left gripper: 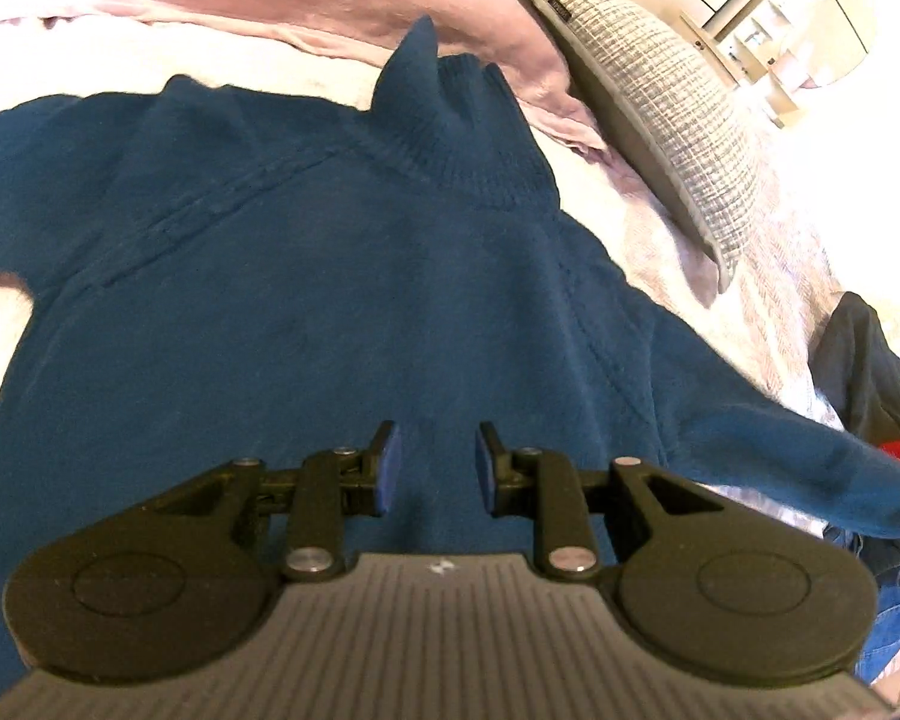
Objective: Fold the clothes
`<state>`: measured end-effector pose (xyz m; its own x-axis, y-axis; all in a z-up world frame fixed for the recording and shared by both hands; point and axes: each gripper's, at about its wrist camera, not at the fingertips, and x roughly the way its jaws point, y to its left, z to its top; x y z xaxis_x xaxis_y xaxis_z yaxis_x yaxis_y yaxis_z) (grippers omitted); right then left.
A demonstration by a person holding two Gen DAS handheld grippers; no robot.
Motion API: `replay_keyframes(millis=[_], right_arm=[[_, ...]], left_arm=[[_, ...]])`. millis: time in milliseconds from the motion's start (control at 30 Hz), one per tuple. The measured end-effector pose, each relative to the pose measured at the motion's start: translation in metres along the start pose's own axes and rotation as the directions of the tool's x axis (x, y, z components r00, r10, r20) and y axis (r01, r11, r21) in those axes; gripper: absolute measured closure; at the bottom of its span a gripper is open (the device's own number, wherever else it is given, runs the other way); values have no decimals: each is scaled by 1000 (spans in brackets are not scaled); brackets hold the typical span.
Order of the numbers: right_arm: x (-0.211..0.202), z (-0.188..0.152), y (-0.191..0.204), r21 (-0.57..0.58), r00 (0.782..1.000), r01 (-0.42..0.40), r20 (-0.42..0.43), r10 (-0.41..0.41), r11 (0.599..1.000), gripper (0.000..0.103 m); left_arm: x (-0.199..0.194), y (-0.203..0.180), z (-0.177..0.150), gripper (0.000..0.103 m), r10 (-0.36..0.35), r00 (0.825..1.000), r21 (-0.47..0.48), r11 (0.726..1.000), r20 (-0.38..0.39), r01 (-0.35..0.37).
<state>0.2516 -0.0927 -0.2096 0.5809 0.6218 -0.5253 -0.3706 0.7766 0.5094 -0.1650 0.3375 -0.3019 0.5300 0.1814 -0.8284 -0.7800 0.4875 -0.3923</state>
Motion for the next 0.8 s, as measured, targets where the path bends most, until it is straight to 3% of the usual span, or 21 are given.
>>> replay_keyframes(millis=[67,133,167,200,233,300,333,400,433,467,567,633,667,700,733,800], right_arm=[[3,29,5,-65,998,32,-51,-36,997,103],[20,37,0,-135,982,133,-114,-149,982,103],[30,31,-4,-168,961,199,-158,-226,965,103],[41,21,-8,-205,922,289,-203,-330,935,102],[49,9,-9,-230,891,332,-242,-384,915,101],[55,-18,-6,-208,898,254,-313,-310,944,100],[58,-32,-9,-139,904,212,-348,-248,967,98],[69,-60,-22,65,908,180,-394,-141,981,75],[75,-72,-31,142,909,209,-393,-138,968,50],[80,-81,-37,179,911,248,-379,-165,952,43],[106,-93,-60,225,920,318,-308,-243,921,43],[116,-103,-79,312,930,326,-277,-242,893,44],[124,-106,-90,368,939,310,-263,-221,877,59],[128,-111,-97,388,945,298,-250,-211,872,86],[130,-110,-99,365,948,287,-238,-209,886,94],[125,-101,-93,249,953,278,-192,-234,928,95]], left_arm=[[1,0,-6,82,0,1000,-2,1000,-7,0],[2,0,-13,82,-2,1000,-6,1000,-20,2],[3,0,-16,82,-3,1000,-9,1000,-29,2],[3,1,-18,82,-2,999,-11,1000,-32,2],[3,2,-21,82,-2,999,-14,1000,-35,2],[0,8,-23,82,6,999,-25,1000,-38,-7],[-1,11,-25,82,11,999,-31,999,-39,-12],[-6,20,-24,82,24,999,-46,999,-35,-26],[-8,25,-23,82,32,999,-48,998,-29,-33],[-11,30,-21,82,40,999,-51,998,-22,-41],[-18,44,-17,82,65,998,-57,996,-2,-65],[-21,54,-15,82,83,997,-64,995,5,-83],[-22,59,-15,82,94,996,-69,993,4,-93],[-22,63,-14,82,102,995,-74,992,2,-102],[-25,68,-14,82,107,994,-80,991,9,-106],[-30,76,-12,82,118,993,-90,989,26,-115]])
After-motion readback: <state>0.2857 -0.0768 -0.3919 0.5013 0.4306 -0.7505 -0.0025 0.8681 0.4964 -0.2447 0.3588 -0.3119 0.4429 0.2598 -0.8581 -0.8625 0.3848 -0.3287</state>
